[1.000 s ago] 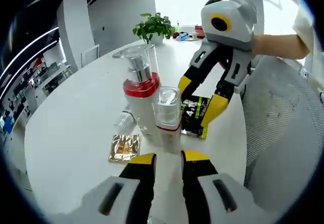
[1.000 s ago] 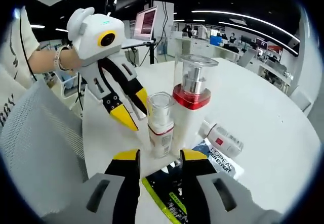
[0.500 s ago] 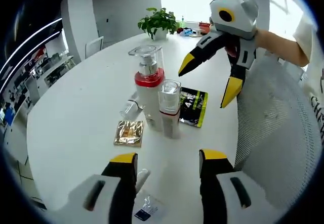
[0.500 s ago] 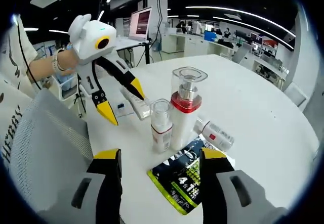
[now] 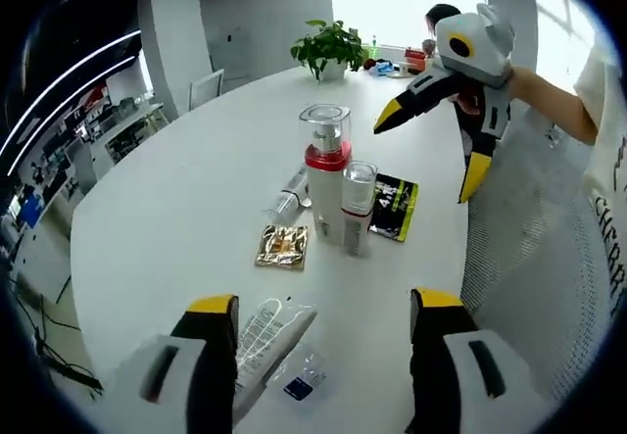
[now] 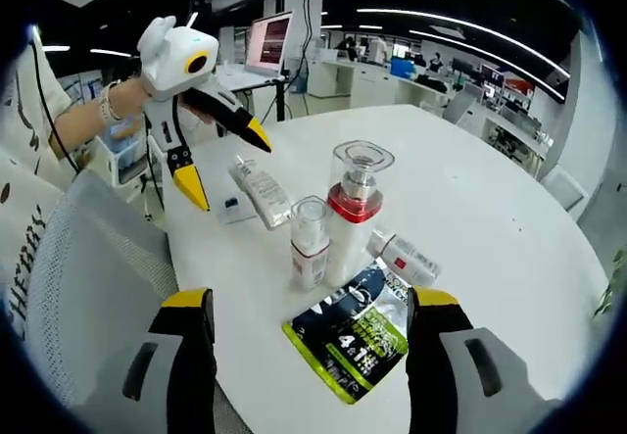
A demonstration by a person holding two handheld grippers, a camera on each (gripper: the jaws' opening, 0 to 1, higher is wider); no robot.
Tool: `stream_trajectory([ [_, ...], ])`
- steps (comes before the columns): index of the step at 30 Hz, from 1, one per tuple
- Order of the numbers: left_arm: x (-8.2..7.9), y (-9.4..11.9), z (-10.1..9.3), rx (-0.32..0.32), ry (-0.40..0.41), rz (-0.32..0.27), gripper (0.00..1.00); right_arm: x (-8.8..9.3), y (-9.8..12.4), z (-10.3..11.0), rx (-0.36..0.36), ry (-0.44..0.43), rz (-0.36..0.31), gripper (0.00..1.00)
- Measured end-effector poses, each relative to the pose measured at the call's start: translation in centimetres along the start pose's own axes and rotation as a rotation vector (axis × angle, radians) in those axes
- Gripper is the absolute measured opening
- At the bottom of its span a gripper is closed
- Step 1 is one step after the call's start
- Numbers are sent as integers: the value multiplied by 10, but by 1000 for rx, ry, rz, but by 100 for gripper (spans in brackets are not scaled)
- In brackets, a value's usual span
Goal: Arrange the skincare products in the storage area until every visible bottle or jar stands upright without overlapping.
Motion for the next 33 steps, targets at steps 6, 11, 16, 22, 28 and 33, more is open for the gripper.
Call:
stream_trajectory([
  [6, 4, 5, -3, 1, -3, 15, 83, -3, 2, -4, 18, 11, -11, 87],
  [11, 8, 7, -4, 11, 8, 27, 89, -4, 4, -9, 28, 9, -11, 92],
  [16, 9, 9, -4, 7, 8, 24, 95, -4, 3, -10, 16, -3, -6, 98],
  [22, 11, 9, -5, 19, 11, 35, 99, -5, 3, -14, 27, 5, -2, 99],
  [28, 14, 8, -6, 39, 24, 30, 99, -7, 3, -16, 29, 17, -11, 100],
  [33, 17, 9, -7, 55, 27, 51, 99, -8, 0, -15, 18, 24, -12, 100],
])
Point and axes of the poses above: the point that each gripper's makers call its tool centre point, and the gripper's own axes: y roughly backward along the fingers, z roughly to its left, x roughly out of its underside, the point moved 8 cm from there along y, roughly backward along the fingers, and after that the axes turned 10 degrees about x, right-handed, at the moved point
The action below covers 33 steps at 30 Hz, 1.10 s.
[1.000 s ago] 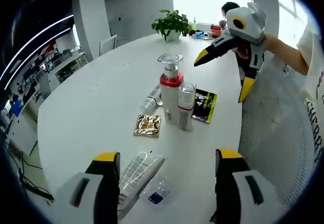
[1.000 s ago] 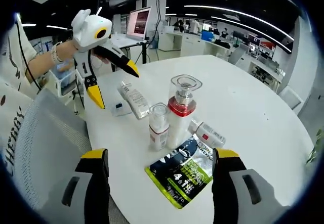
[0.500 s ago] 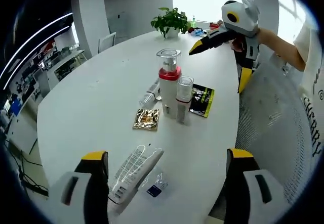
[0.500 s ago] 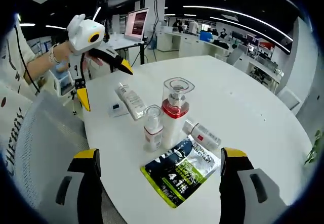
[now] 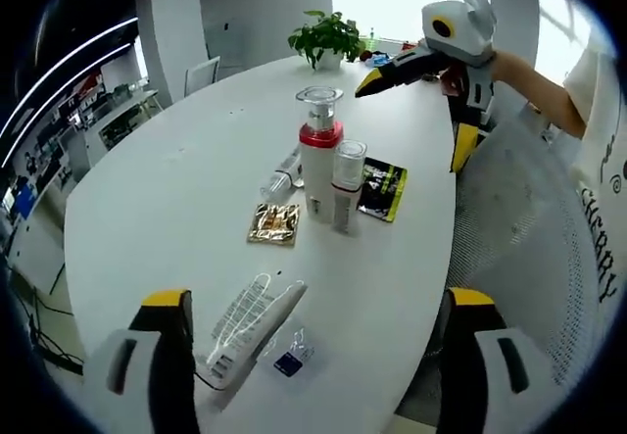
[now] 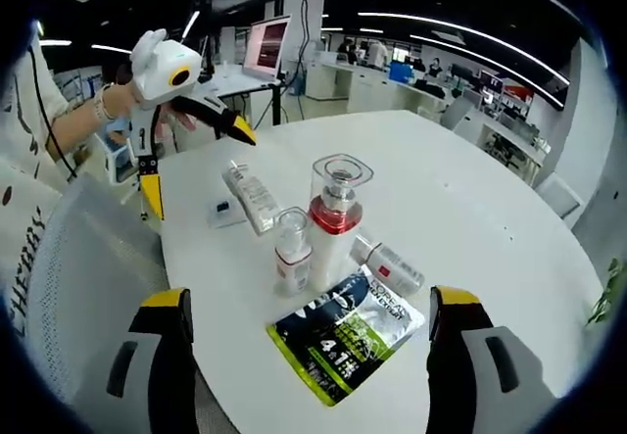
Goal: Arrange the skincare products in the storage area until every visible bottle or jar stands upright without overlapping.
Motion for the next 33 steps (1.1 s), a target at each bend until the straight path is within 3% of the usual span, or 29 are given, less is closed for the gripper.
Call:
stream_trajectory([
  [10, 2, -1, -5, -18, 20, 16, 99, 4, -5, -5, -6, 45, 27, 100],
  [14, 2, -1, -5, -33, 43, 9, 99, 5, -8, -9, -33, 9, 40, 100],
  [19, 3, 0, -3, -32, 48, 8, 99, 7, -14, -15, -28, 31, 57, 99],
  [26, 1, 1, 2, -32, 75, -24, 99, 8, -21, -22, -51, 29, 84, 89],
  [33, 4, 1, 8, -32, 75, -20, 99, 8, -30, -32, -46, 50, 79, 77],
])
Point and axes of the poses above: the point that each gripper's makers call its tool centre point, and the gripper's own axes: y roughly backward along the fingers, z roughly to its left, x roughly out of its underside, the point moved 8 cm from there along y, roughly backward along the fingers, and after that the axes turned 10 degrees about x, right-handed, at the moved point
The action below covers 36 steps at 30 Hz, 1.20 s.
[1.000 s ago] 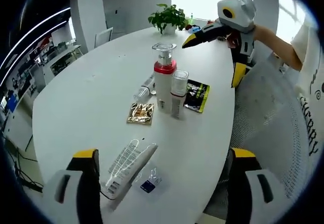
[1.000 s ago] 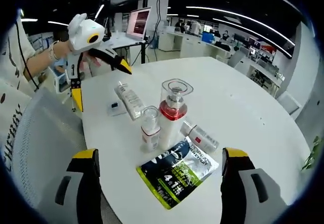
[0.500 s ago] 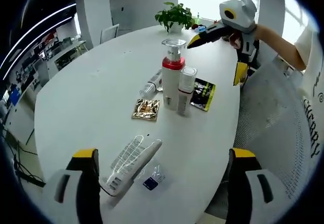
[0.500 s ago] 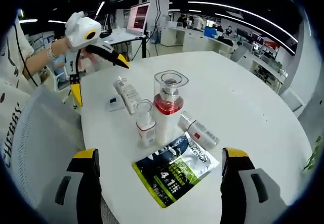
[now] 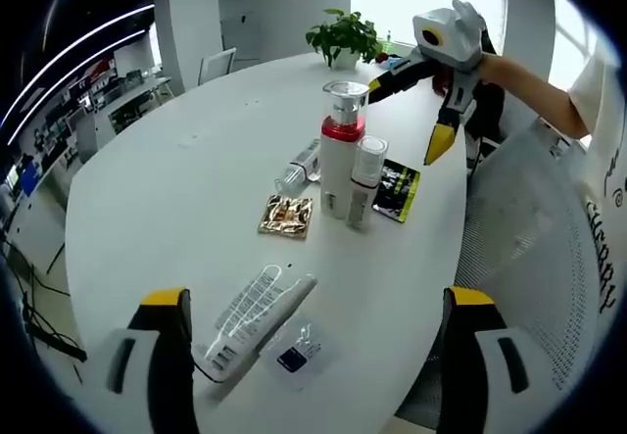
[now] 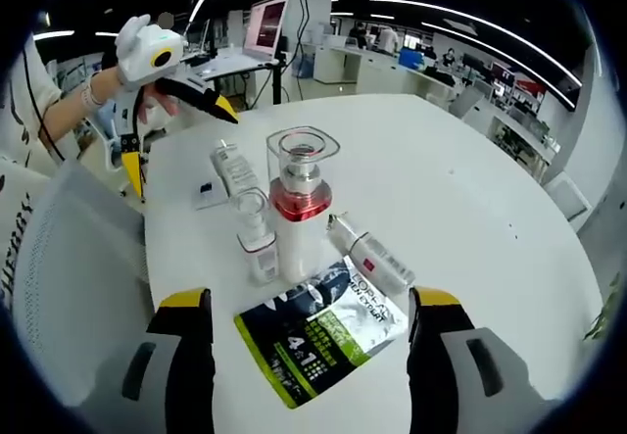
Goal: Arrange the skincare products in the storage area until every visible bottle or jar stands upright without overlapping.
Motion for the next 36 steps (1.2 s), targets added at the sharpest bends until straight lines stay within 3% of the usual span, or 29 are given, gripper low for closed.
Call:
stream_trajectory([
  [7, 0, -1, 1, -10, 7, -6, 99, 1, -13, -16, 33, 19, 1, 69],
  [16, 2, -1, 6, -14, 23, -8, 99, 4, -31, -34, 58, -22, -13, 69],
  [18, 3, -2, 6, -13, 25, -2, 99, 4, -35, -36, 67, -14, 2, 72],
  [24, 3, -2, 5, -13, 24, -2, 99, 7, -49, -46, 47, -12, 64, 62],
  [31, 6, -3, 5, -2, 36, 4, 99, 6, -62, -48, 45, 37, 87, 59],
  [34, 7, -5, 6, 0, 36, 12, 99, 3, -69, -51, 53, 50, 77, 58],
  [35, 7, -5, 6, -2, 39, 11, 99, -1, -72, -52, 46, 74, 45, 55],
  [36, 6, -5, 6, -2, 40, 8, 99, -1, -73, -52, 46, 76, 60, 54],
])
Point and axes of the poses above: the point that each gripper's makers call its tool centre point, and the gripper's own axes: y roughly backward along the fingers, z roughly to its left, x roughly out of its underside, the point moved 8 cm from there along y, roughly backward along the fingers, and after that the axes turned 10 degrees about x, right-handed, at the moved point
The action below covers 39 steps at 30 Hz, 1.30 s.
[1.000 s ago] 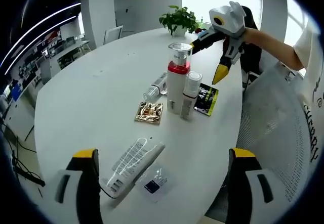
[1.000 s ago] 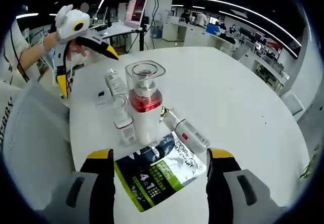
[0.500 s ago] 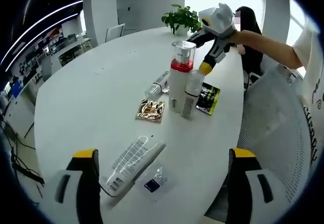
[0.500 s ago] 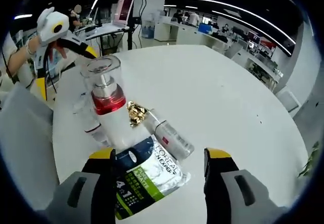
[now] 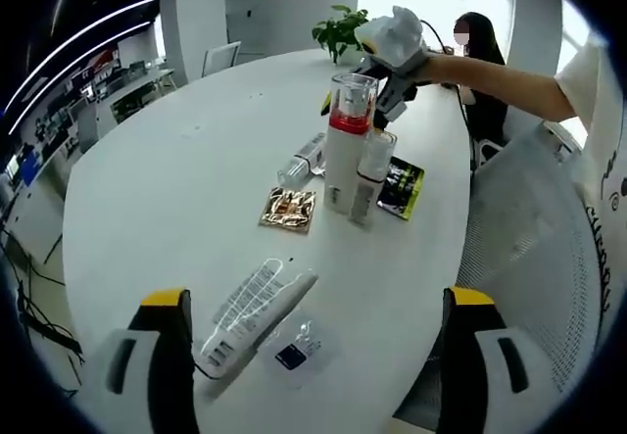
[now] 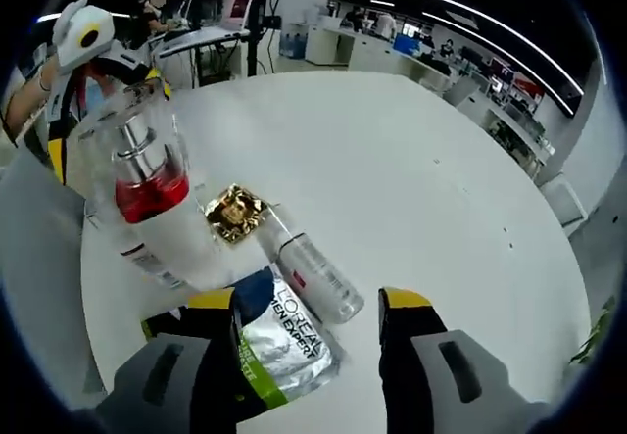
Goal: Arrange the skincare products in the storage area until every visible bottle or jar stands upright without overlapping.
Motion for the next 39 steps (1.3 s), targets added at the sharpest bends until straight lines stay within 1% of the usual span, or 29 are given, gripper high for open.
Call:
stream_trajectory([
  [3, -1, 0, 1, 0, 2, -4, 99, -2, -8, 0, -15, 25, 5, 51],
  [5, -1, -1, 2, 0, 1, -5, 99, -1, -13, 1, -36, 35, 29, 51],
  [7, 0, -1, 3, 0, 6, -5, 99, -2, -18, 2, -43, 45, 40, 44],
  [9, 0, -2, 3, 1, 9, -3, 99, -1, -22, 2, -58, 37, 45, 46],
  [11, 1, -3, 3, 3, 15, -1, 99, -3, -23, 5, -64, 42, 47, 44],
  [13, 2, -3, 2, 5, 15, -2, 99, -2, -27, 3, -73, 52, 55, 43],
  [17, 3, -3, 3, 7, 19, 1, 99, -5, -35, 1, -81, 81, 74, 41],
  [21, 2, -4, 4, 9, 17, -4, 99, -8, -44, -1, -107, 88, 83, 38],
  [22, 2, -4, 5, 8, 17, -5, 99, -8, -44, 1, -114, 91, 87, 35],
  [25, 2, -3, 6, 1, 22, -17, 99, -11, -50, 0, -132, 88, 97, 34],
  [27, 3, -3, 6, 4, 27, -15, 99, -12, -54, -1, -145, 90, 106, 32],
  [28, 3, -3, 7, 1, 26, -15, 99, -12, -53, 2, -152, 94, 109, 30],
  [29, 3, -2, 7, 0, 25, -15, 99, -13, -55, 3, -164, 117, 115, 30],
  [32, 5, -1, 8, -2, 32, -18, 99, -12, -60, 3, -186, 158, 151, 30],
  [35, 6, -1, 9, -3, 38, -17, 99, -12, -65, 3, -201, 186, 166, 26],
  [39, 6, -1, 10, -8, 33, -25, 99, -16, -68, 1, -219, 189, 181, 25],
])
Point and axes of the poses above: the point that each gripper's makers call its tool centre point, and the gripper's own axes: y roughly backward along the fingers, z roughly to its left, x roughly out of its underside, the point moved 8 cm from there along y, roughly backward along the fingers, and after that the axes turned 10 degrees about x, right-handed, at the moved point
